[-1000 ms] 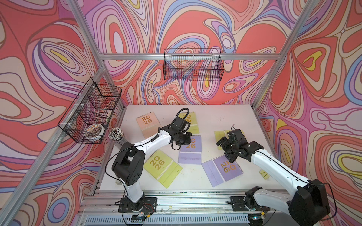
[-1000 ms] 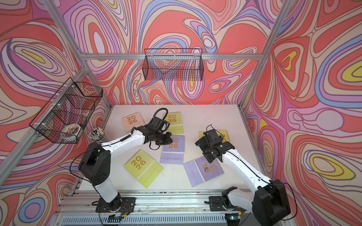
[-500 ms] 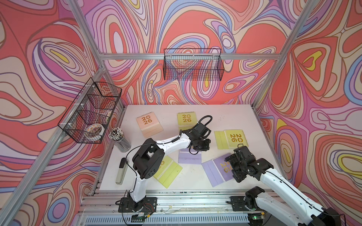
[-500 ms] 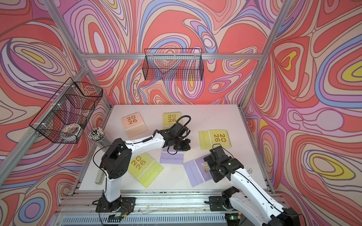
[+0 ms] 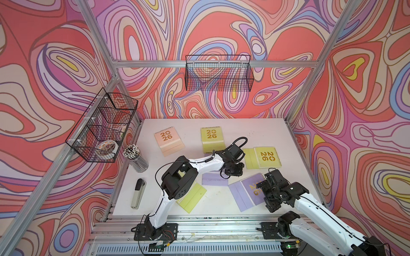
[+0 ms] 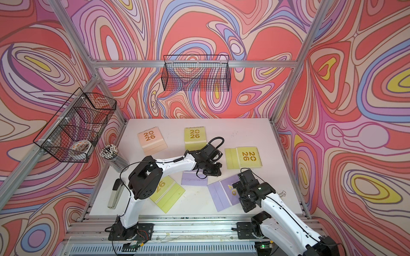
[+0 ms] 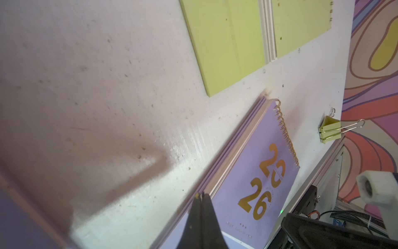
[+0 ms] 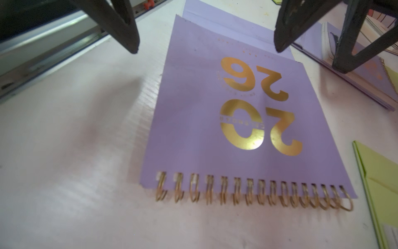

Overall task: Stack the calendars
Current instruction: Pick up the calendar at the center of the board.

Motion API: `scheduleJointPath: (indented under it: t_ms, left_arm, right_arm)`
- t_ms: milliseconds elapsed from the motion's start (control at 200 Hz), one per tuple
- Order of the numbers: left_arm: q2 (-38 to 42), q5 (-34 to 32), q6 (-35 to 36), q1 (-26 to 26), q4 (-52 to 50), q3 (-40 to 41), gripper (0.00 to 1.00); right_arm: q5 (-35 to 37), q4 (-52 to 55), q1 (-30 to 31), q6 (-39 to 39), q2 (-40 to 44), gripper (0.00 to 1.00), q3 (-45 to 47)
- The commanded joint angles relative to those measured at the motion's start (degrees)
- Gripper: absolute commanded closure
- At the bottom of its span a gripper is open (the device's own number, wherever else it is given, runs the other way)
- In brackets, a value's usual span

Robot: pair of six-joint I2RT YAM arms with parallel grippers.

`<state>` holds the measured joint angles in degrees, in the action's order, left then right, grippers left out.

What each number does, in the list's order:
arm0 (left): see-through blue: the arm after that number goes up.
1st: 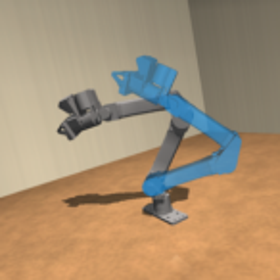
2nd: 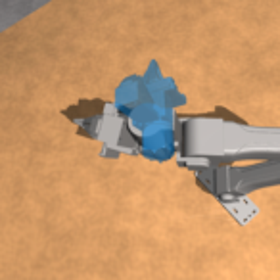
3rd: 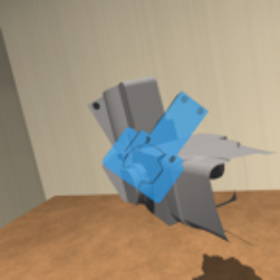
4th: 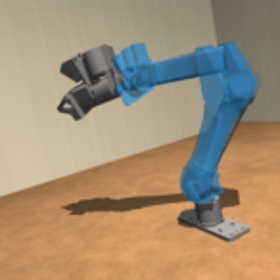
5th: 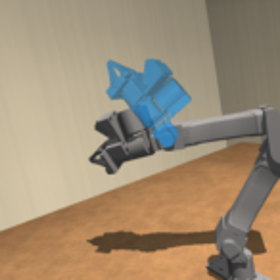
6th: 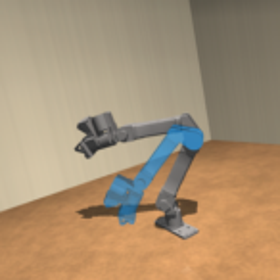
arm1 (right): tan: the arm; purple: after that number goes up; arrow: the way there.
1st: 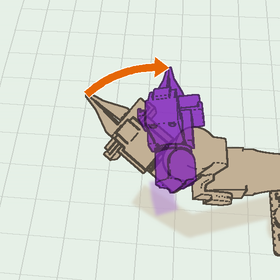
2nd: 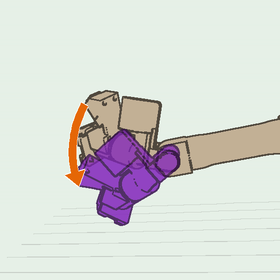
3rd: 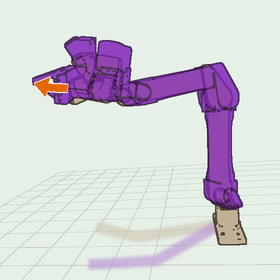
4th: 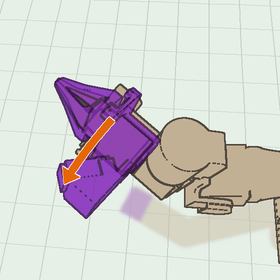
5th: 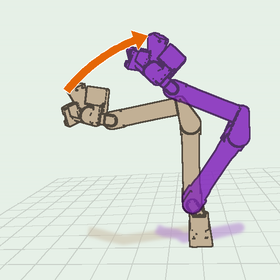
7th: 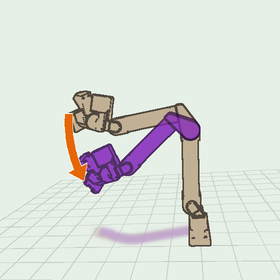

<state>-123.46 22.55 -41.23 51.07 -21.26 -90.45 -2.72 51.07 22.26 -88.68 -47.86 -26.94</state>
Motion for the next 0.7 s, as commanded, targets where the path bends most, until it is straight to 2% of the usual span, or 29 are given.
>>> scheduleJointPath:
  t_ms: [0, 691]
  left_arm:
    - [-2.0, 1.2, -1.3, 0.4, 0.0, -1.8, 1.00]
    - [-8.8, 5.9, -2.9, 0.8, -2.9, -5.9, 1.00]
  right_arm:
    - [0.4, -0.6, 0.1, -1.2, 0.8, 0.02, 2.0]
    - [-2.5, -14.5, 0.0, -2.6, 2.6, 0.02, 10.0]
